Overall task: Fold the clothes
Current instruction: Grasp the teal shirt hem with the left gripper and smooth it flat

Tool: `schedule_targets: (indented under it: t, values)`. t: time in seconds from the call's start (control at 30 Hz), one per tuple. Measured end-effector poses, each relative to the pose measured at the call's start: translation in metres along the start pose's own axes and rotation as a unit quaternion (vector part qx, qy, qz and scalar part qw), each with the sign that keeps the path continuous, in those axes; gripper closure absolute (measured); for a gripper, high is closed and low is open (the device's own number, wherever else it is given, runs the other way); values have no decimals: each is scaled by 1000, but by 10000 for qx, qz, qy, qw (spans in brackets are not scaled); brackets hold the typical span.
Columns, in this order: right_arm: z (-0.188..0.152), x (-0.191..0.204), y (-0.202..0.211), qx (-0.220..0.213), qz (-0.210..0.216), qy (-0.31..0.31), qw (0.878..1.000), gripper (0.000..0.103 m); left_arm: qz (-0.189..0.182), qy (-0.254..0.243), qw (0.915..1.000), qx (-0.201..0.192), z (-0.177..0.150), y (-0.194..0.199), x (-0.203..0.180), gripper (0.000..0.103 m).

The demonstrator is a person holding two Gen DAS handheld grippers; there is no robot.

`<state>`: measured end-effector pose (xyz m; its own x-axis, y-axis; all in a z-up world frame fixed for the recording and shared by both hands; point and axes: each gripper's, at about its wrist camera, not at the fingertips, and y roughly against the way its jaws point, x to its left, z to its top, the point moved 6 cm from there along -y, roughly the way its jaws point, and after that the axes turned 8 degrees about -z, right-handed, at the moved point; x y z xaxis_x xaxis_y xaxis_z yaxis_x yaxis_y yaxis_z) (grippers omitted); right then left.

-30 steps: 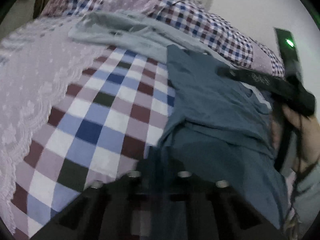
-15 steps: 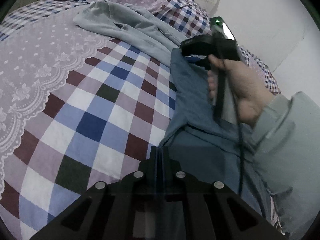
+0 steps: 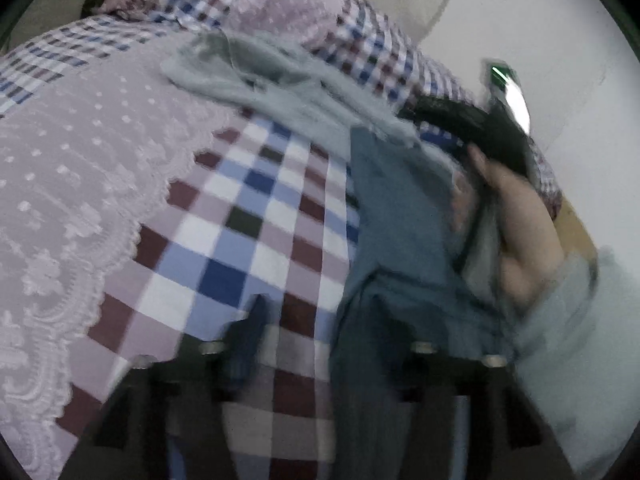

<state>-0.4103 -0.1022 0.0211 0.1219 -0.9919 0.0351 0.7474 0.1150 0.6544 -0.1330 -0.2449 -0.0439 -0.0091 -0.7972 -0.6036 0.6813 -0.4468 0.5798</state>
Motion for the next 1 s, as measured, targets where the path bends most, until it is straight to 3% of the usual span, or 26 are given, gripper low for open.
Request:
schedule_targets:
  t: [0.07, 0.27, 0.33, 0.53, 0.67, 0.8, 1.0]
  values:
    - [-7, -6, 37, -173, 226, 10, 9996, 49, -55, 46, 9997, -233, 7, 12, 0, 27]
    - [-45, -60, 178, -503, 587, -10, 9970, 36, -186, 7, 9977, -647, 16, 41, -15, 20]
    - [-63, -83, 222, -487, 340, -72, 9982, 31, -213, -88, 9972, -708, 16, 47, -25, 20]
    - [-119, -116, 314, -248, -521, 104, 9983, 30, -330, -677, 9951, -634, -14, 74, -80, 20]
    - [-158, -123, 361, -270, -945, 186, 9950, 28, -368, -1207, 9904, -567, -49, 93, -116, 20]
    - [-201, -125, 393, -241, -1025, 94, 9944, 25, -389, -1405, 9872, -640, -80, 118, -134, 19]
    - [-253, -132, 417, -273, -800, -97, 9964, 24, -119, -853, 9946, -587, -130, 151, -116, 19]
